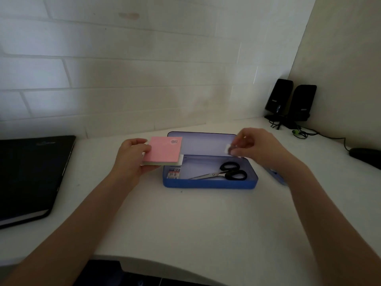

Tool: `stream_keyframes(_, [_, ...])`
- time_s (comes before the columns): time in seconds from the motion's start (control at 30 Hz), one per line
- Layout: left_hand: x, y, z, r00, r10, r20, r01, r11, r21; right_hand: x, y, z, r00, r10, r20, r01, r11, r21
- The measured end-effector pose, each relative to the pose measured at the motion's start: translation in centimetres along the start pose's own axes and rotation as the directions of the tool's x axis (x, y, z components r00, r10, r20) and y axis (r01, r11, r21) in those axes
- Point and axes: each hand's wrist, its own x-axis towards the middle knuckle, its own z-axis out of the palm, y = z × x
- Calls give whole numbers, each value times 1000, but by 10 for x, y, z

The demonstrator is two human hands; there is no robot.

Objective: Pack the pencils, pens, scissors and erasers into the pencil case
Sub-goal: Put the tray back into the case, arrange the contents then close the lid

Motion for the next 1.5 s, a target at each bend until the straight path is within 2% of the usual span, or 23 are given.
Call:
stream_keyframes(0.2, [0,1,1,1000,-11,29,11,1000,6,4,11,3,995,47,87,-39,996,-82])
stream_keyframes(0.3, [0,0,0,999,-12,36,12,1000,-9,11,15,17,990,72,121,-37,961,-273])
stream_keyframes(0.37, [-1,0,-1,999,-9,33,9,1000,-13,13,13,19,994,57,90,-20,928,-371])
stream_keyframes(0.43, [-1,0,-2,1000,-5,22,6,1000,-14,11,4,19,998,-58,-39,45,959,-281])
stream_keyframes(0.5, [-1,1,-1,1000,-1,3,1,1000,-18,5,-16,26,976,-172,-130,158,981,-110])
stream_keyframes(0.57, [0,1,-1,1000,4,-7,-5,1000,-27,0,-35,46,975,-220,-19,220,976,3])
stream_keyframes(0.63, [0,1,-1,1000,9,-4,-9,1000,-29,-4,-45,75,954,-248,171,253,967,-5])
stream_keyframes(0.7, [1,1,-2,1000,16,-1,-16,999,-28,-4,-48,94,934,-274,229,286,958,-21])
stream_keyframes(0.83, [2,2,-4,1000,13,0,-13,998,-61,-3,-52,97,958,-162,237,133,982,135])
stream_keyframes(1.0, [0,2,-2,1000,17,22,-16,998,-66,-1,-56,102,962,-116,245,84,987,137])
stream_keyframes(1.1, [-1,3,-2,999,15,37,-13,998,-65,0,-58,98,953,-55,297,8,988,157])
stream_keyframes(1.2, [-2,3,-3,998,28,56,-24,997,-76,-3,-55,88,961,10,276,-58,985,164])
stream_keyframes(1.27, [-4,5,-2,992,57,116,-51,997,-54,-2,-47,68,971,61,233,-120,960,251])
stream_keyframes(1.37, [-13,5,6,954,85,289,-89,996,0,0,-20,20,969,195,154,-232,931,281])
stream_keyframes(1.5, [-22,-4,15,906,87,414,-193,956,221,-7,17,-17,878,379,292,-449,863,230])
